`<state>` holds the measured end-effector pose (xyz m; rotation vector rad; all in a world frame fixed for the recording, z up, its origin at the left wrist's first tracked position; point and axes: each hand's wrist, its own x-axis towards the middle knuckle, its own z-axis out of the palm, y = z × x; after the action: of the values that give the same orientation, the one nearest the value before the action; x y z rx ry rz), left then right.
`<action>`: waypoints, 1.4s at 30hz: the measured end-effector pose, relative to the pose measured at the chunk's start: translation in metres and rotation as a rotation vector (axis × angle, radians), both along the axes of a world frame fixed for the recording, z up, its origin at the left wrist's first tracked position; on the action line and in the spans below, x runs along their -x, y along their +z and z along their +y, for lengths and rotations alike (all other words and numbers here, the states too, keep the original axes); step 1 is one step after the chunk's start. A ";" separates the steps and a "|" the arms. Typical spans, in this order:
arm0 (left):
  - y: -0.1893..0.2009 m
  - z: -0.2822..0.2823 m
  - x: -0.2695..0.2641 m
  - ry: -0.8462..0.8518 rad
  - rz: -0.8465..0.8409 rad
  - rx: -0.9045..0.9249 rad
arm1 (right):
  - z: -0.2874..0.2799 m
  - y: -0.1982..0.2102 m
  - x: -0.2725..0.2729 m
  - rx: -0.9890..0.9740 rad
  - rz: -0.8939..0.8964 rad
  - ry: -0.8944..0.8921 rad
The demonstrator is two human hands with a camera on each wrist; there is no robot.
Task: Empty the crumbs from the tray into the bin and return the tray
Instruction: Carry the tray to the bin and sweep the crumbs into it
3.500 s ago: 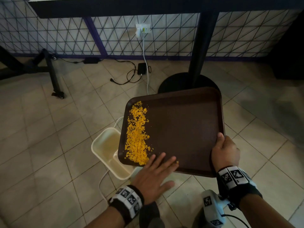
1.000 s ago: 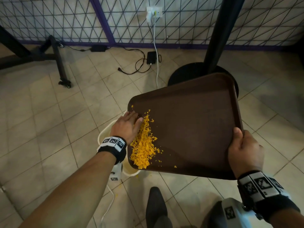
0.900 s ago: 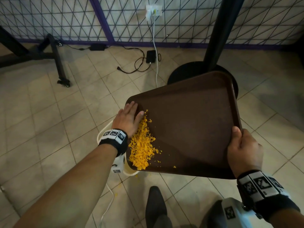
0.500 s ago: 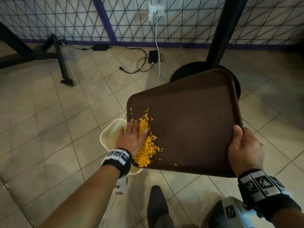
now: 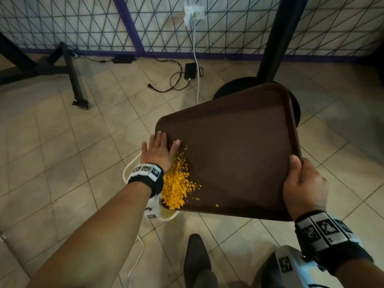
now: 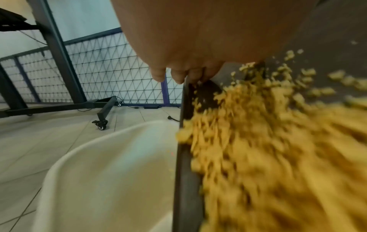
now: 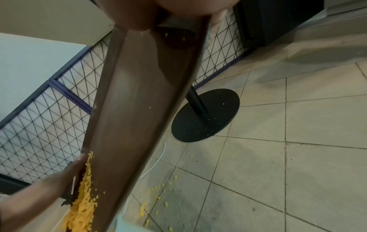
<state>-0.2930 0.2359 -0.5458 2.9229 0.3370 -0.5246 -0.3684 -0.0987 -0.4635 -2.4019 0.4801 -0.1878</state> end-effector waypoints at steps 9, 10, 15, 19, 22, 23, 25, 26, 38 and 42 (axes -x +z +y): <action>-0.010 -0.017 0.075 0.018 -0.101 0.144 | -0.003 -0.001 0.003 0.014 0.026 -0.030; -0.005 -0.018 0.069 0.045 -0.138 0.160 | -0.003 0.000 0.003 0.012 0.029 -0.031; 0.010 -0.031 0.019 -0.044 -0.219 0.215 | 0.004 0.002 0.003 0.001 0.032 -0.020; -0.002 -0.045 0.034 -0.069 -0.162 0.192 | 0.008 0.006 0.002 -0.014 0.013 -0.001; -0.020 -0.046 0.077 -0.081 -0.049 0.165 | 0.008 0.009 0.002 -0.015 0.007 -0.009; -0.023 -0.043 0.088 -0.094 -0.019 0.151 | 0.006 0.009 0.002 -0.012 0.007 -0.011; -0.022 -0.036 0.092 -0.097 -0.025 0.135 | 0.004 0.005 0.003 -0.009 0.017 -0.018; -0.018 -0.032 0.087 -0.083 -0.056 0.131 | 0.003 0.004 0.004 -0.005 0.023 -0.023; -0.012 -0.011 0.062 -0.017 0.055 0.097 | 0.005 0.005 0.000 -0.034 0.012 -0.017; -0.009 -0.016 0.097 0.009 0.000 0.177 | 0.001 0.002 0.001 -0.006 0.020 -0.036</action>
<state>-0.3899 0.2201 -0.5545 2.7501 0.2873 -0.5248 -0.3696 -0.0981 -0.4612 -2.3928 0.5330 -0.1779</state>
